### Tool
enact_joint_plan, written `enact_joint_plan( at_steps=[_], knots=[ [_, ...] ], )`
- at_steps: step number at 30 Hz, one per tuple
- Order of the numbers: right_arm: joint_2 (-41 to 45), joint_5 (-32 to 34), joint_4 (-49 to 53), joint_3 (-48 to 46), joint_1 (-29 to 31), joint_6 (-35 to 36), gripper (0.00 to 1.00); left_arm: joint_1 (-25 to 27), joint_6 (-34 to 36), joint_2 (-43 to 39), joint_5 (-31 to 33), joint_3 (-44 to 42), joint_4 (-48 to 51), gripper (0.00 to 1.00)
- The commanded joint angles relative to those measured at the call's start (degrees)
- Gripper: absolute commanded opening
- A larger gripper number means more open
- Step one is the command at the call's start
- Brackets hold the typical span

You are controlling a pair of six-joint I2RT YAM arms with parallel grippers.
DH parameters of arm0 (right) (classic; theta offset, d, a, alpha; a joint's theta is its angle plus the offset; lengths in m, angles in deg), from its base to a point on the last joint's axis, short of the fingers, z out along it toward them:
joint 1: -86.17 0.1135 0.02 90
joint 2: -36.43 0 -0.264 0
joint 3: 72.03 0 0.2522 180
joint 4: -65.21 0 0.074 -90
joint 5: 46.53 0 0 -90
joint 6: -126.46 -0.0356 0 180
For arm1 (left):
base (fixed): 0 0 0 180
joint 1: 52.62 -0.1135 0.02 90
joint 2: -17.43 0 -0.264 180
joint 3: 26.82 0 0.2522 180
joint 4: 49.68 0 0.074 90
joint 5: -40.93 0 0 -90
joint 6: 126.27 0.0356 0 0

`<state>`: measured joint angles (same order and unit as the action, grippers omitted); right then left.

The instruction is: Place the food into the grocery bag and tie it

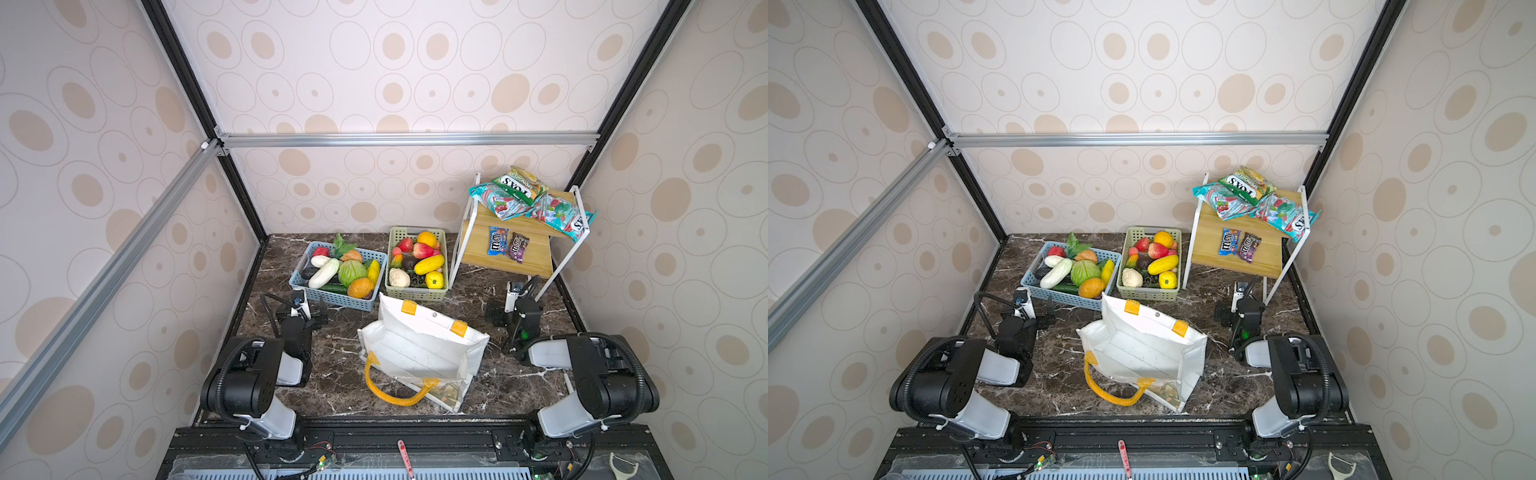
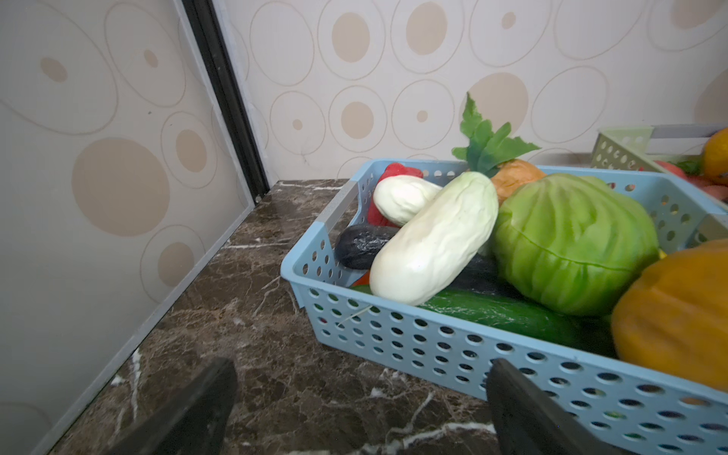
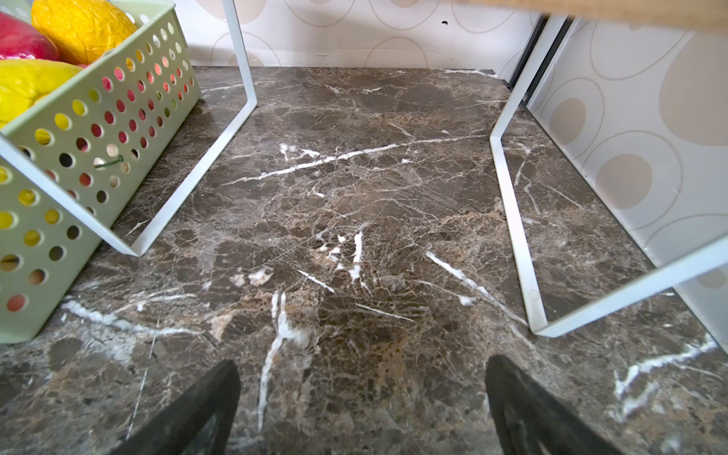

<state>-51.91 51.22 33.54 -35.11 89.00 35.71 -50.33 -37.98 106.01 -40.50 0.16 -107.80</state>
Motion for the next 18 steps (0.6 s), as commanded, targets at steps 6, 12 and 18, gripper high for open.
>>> enact_joint_plan(
  at_steps=[6,12,18],
  knots=[
    [6.2,3.4,22.1,11.5,0.0,-0.7,1.00,-0.6,-3.2,-6.7,8.1,9.7,18.6,0.99],
    [12.2,0.3,29.3,13.5,0.1,-1.6,0.99,-0.6,-6.2,-11.0,7.3,16.7,34.0,0.99],
    [16.7,-5.4,44.0,19.1,0.1,-5.8,0.95,-0.6,-13.7,-12.7,3.7,25.1,51.9,0.99]
  ],
)
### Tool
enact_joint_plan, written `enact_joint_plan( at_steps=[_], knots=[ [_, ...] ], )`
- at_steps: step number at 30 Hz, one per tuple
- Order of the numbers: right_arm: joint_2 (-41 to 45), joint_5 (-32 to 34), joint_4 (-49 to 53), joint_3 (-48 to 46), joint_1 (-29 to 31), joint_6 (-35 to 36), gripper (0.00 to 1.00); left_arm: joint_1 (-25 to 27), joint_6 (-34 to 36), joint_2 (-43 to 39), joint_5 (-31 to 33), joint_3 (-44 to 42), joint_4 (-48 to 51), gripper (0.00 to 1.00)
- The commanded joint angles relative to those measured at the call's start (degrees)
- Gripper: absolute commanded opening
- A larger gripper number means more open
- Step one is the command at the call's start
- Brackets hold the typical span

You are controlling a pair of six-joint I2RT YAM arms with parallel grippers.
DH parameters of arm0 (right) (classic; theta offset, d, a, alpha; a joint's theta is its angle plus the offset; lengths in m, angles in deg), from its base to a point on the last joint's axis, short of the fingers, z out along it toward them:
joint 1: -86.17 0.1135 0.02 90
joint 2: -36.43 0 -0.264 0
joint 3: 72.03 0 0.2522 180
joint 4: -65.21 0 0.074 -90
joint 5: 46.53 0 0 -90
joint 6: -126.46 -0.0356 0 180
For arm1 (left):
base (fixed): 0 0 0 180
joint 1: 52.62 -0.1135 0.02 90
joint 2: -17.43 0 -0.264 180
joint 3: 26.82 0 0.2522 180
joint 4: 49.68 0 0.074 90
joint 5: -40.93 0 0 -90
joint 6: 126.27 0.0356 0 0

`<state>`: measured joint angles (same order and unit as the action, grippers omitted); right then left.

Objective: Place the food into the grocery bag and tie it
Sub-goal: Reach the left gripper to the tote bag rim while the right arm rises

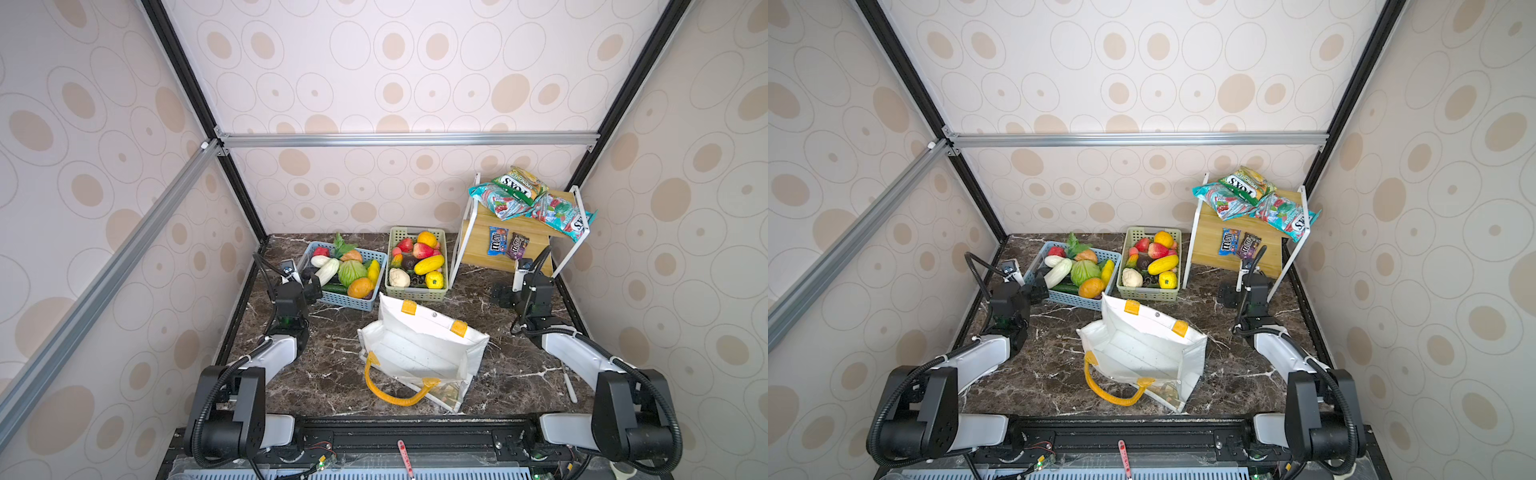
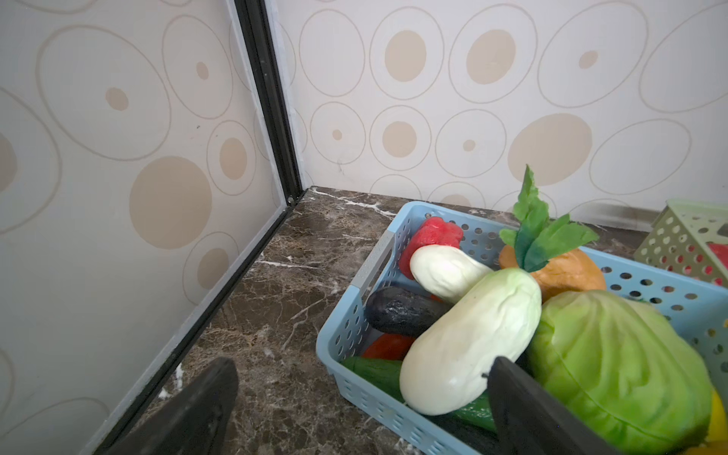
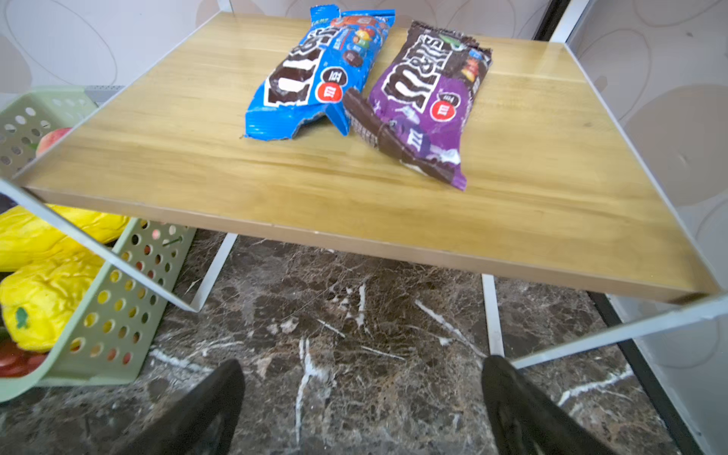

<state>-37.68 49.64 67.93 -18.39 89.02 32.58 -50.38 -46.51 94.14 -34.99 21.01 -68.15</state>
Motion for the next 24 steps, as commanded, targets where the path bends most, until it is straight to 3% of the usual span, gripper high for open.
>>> enact_joint_plan(
  at_steps=[1,7,13,24],
  knots=[
    [3.2,-5.2,11.1,2.8,0.2,-3.4,0.95,-0.6,-6.4,-0.5,-3.5,5.8,15.3,0.99],
    [7.2,-9.3,18.9,4.5,1.0,-7.3,0.93,-0.4,-14.0,-1.2,-13.6,11.8,30.1,0.99],
    [9.3,-12.5,25.1,6.7,2.4,-10.4,0.93,0.6,-23.3,-5.4,-26.0,13.6,36.6,0.99],
    [8.2,-13.5,32.8,12.1,4.1,-11.8,0.93,7.5,-27.0,-12.8,-34.7,17.6,44.3,0.98]
  ],
)
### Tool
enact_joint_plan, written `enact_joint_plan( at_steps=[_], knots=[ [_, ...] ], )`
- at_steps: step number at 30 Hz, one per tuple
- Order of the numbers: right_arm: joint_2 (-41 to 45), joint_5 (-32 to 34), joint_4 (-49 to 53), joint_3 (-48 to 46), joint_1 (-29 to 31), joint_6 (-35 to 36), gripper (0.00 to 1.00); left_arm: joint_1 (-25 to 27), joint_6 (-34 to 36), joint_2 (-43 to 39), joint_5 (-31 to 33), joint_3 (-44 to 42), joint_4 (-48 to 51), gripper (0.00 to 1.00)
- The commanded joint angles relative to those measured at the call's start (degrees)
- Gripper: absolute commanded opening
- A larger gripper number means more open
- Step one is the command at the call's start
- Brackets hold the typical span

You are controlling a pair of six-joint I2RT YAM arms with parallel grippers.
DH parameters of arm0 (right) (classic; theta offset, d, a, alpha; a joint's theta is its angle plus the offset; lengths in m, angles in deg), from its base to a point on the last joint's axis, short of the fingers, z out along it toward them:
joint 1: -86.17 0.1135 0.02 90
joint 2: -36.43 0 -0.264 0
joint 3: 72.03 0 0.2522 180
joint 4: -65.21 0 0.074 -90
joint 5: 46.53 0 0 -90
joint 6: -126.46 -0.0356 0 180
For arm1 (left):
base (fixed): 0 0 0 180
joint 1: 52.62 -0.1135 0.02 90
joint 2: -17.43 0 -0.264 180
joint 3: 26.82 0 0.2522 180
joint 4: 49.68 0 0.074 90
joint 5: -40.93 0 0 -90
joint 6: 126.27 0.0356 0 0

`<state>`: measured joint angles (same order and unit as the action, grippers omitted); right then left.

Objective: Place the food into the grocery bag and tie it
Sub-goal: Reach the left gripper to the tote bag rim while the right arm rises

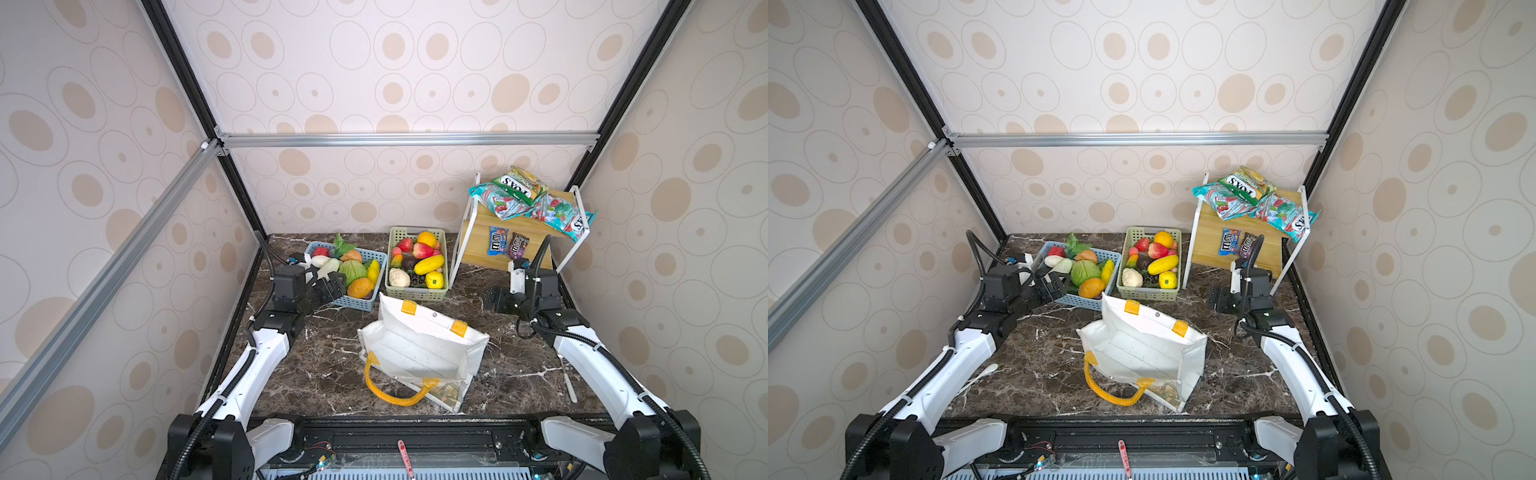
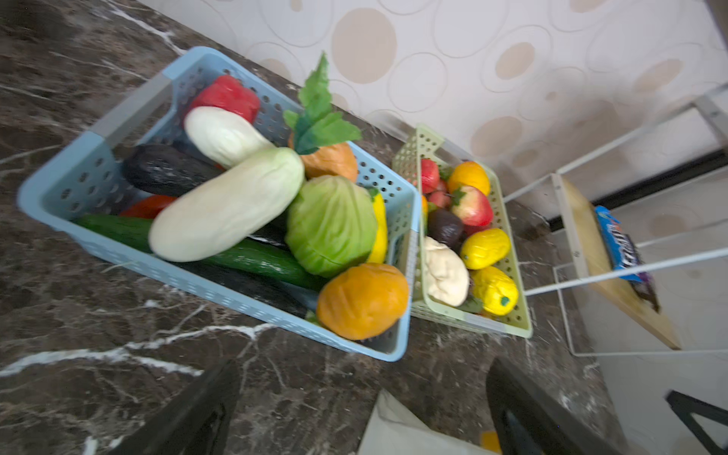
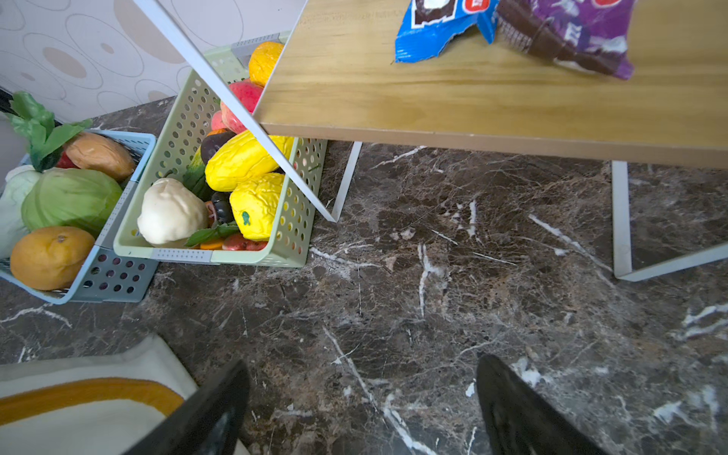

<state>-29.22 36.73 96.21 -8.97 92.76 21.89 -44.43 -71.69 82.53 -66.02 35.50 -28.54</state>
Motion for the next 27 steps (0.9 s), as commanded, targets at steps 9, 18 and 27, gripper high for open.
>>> enact_joint_plan(
  at_steps=[9,18,27],
  knots=[
    [-0.7,-1.9,11.1,7.5,0.4,-2.1,0.93,12.1,7.0,3.0,-5.5,15.7,16.3,0.96],
    [-2.3,-1.3,14.7,10.2,0.4,-2.3,0.93,21.2,13.4,9.3,-0.3,24.9,26.1,0.92],
    [-5.3,-3.0,15.8,11.9,0.4,-2.6,0.92,25.4,17.4,11.0,3.9,27.1,34.2,0.81]
  ],
)
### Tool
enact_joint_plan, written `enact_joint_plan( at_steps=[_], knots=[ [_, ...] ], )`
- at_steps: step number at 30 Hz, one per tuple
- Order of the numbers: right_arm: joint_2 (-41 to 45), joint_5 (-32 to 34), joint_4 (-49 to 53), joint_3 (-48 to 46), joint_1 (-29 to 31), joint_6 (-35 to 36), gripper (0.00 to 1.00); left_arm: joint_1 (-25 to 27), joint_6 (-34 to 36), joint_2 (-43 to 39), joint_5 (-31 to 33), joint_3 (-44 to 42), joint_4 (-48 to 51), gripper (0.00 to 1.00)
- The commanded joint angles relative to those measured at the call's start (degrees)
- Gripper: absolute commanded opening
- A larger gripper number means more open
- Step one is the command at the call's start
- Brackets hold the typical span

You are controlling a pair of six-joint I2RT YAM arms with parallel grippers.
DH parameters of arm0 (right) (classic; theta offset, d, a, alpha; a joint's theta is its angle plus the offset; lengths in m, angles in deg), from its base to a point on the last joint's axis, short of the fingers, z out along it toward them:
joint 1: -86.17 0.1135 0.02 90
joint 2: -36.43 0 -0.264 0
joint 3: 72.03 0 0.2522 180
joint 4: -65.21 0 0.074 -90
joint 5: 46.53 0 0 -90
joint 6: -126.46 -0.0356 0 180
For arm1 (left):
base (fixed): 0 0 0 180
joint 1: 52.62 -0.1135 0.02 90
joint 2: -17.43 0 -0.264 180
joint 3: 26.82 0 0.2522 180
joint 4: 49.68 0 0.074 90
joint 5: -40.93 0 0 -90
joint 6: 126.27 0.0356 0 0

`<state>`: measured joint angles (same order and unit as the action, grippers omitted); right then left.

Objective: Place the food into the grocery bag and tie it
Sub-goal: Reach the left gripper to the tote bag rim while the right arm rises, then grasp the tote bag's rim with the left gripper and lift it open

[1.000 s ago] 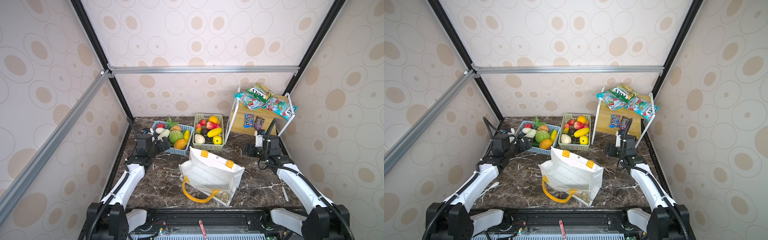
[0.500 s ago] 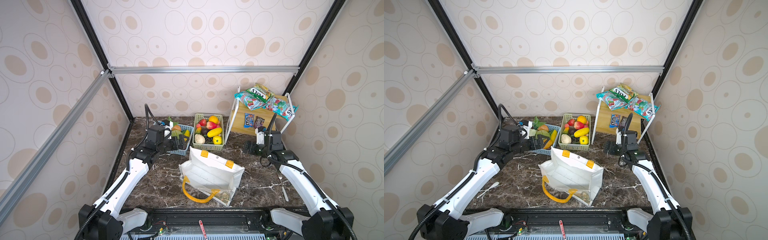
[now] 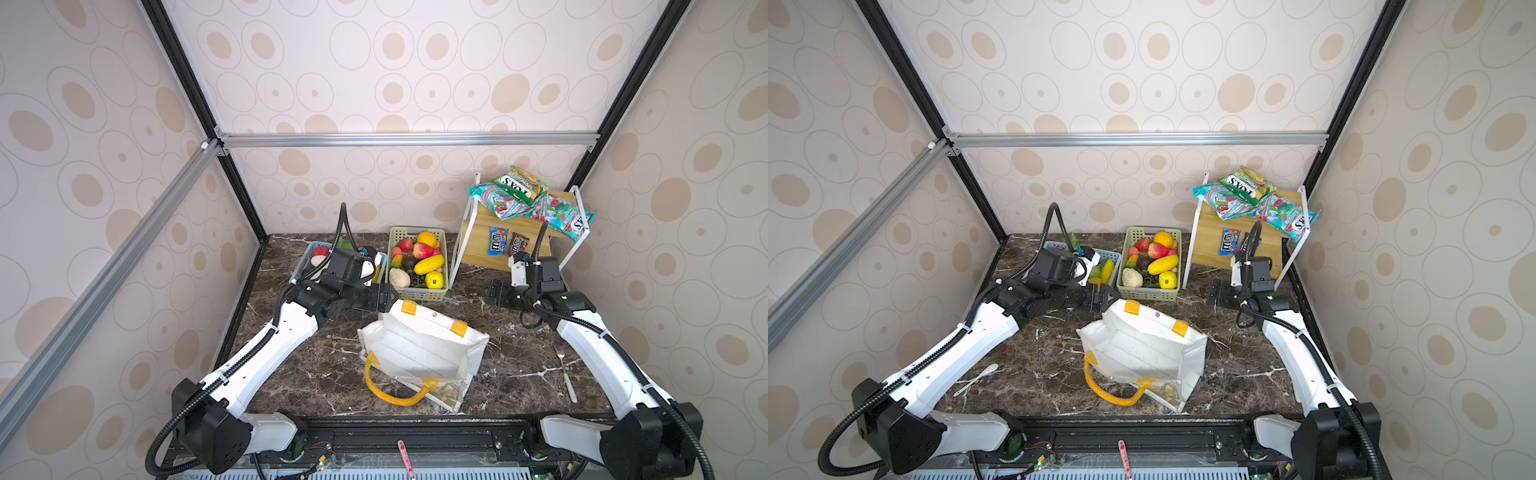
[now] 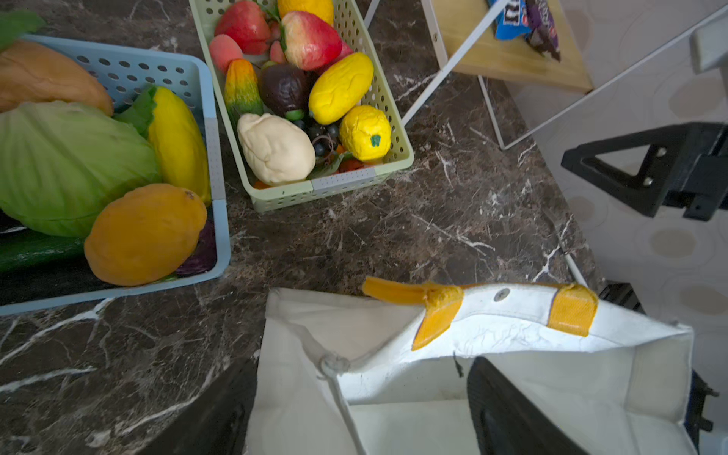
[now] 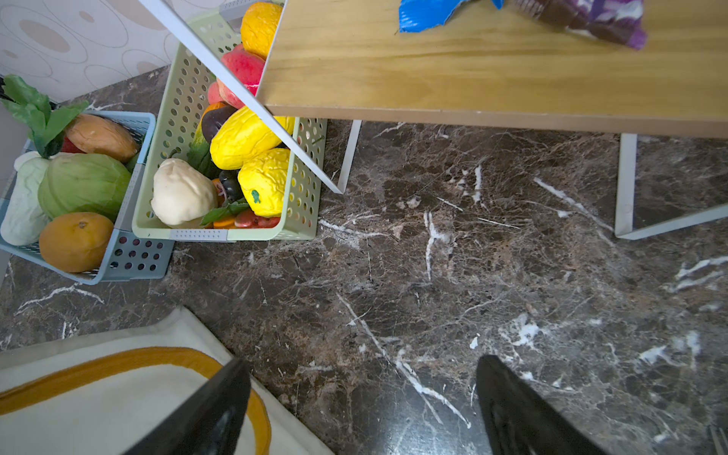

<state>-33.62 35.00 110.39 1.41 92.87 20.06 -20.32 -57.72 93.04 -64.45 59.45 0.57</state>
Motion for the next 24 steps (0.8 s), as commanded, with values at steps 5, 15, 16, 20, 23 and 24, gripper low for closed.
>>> enact_joint_plan(
  at_steps=[5,15,16,20,23,24],
  knots=[
    [-2.0,-2.1,1.5,2.6,0.3,-1.0,0.91,3.2,3.8,2.1,4.3,4.0,6.7,0.71],
    [-1.6,-2.2,2.6,3.6,0.2,-0.8,0.91,4.5,3.6,4.5,7.5,4.4,6.9,0.36],
    [-1.6,-2.1,2.7,3.6,0.2,-0.7,0.91,4.5,3.6,4.7,7.7,4.5,6.8,0.31],
    [-1.2,-2.2,3.7,3.7,0.2,-0.5,0.91,4.6,4.0,6.1,7.5,5.2,5.9,0.15],
    [-1.0,-4.3,3.8,4.2,0.3,-0.8,0.91,4.5,4.2,7.8,8.7,7.1,5.5,0.05],
    [-1.0,-5.7,3.9,4.7,0.3,-0.9,0.91,4.6,4.3,8.5,9.6,8.2,5.6,0.04]
  ],
)
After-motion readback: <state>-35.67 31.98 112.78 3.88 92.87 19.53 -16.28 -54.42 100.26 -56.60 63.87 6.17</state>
